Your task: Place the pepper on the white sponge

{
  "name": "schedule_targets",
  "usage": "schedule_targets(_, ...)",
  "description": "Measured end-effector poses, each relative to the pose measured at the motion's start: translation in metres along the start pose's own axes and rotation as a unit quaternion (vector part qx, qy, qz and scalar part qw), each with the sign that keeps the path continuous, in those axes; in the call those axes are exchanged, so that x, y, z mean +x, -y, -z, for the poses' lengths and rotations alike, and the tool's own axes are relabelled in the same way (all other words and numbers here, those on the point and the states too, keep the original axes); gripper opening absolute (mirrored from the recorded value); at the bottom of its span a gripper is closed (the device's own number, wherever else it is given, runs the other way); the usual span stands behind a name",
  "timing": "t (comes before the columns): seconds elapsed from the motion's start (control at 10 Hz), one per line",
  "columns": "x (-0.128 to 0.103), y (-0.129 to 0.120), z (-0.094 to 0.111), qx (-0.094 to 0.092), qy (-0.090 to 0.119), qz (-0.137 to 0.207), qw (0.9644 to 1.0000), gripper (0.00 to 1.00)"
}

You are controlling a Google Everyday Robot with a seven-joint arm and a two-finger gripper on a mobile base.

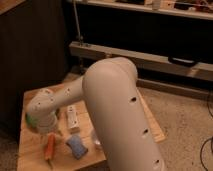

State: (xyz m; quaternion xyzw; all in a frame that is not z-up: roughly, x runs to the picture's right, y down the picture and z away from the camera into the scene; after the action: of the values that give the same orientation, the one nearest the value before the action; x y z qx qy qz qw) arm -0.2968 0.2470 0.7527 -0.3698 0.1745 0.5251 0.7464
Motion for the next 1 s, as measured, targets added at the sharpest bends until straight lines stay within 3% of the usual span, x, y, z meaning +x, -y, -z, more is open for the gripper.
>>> schedule_targets(0.7, 0.003, -0.004, -0.025, 0.009, -0.01, -0.008, 0.9999, 0.65)
schedule_targets(1.0, 0.004, -0.006, -0.029, 0.012, -0.019, -0.009, 0.9997, 0.58)
